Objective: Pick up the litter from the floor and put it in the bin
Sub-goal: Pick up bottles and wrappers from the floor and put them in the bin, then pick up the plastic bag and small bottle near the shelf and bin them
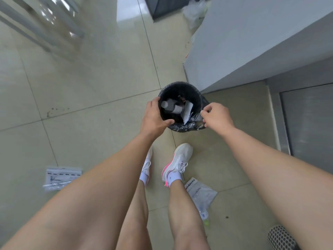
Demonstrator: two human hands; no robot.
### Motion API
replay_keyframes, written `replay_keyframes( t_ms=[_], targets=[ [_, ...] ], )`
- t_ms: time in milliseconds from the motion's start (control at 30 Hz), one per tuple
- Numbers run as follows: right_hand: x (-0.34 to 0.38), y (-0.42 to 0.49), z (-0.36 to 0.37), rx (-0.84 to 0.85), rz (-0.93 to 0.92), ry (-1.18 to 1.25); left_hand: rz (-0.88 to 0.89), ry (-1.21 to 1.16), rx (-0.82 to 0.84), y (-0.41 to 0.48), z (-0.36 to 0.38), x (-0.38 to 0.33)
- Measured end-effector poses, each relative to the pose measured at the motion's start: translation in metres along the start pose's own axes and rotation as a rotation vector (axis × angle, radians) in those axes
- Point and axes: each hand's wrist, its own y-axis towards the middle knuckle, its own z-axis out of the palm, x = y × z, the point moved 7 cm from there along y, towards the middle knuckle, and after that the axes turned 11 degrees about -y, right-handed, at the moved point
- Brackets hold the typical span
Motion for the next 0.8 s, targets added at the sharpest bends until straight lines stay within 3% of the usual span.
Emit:
replay_keyframes(
  t_ms=[167, 400, 600, 800],
  targets=[
    [0.01, -0.128, -0.097, -0.072, 0.039, -0.007, 0.173, 0.204, 0.171, -0.098, -0.07, -0.119],
    [0.001, -0.316, -0.215, -0.301, 0.101, -0.086, 0.623, 0.605, 0.385, -0.228, -0.111, -0.287],
    [-0.093, -0.493, -0.255, -0.557, 0.391, -0.051, 1.02, 0.919, 0.616, -0.351, -0.036, -0.372],
    [-0.239, -0.707, -0.184, -0.655, 0.89, 0.066, 1.447, 1.081, 0.947, -0.549, 0.09, -0.377]
  ],
)
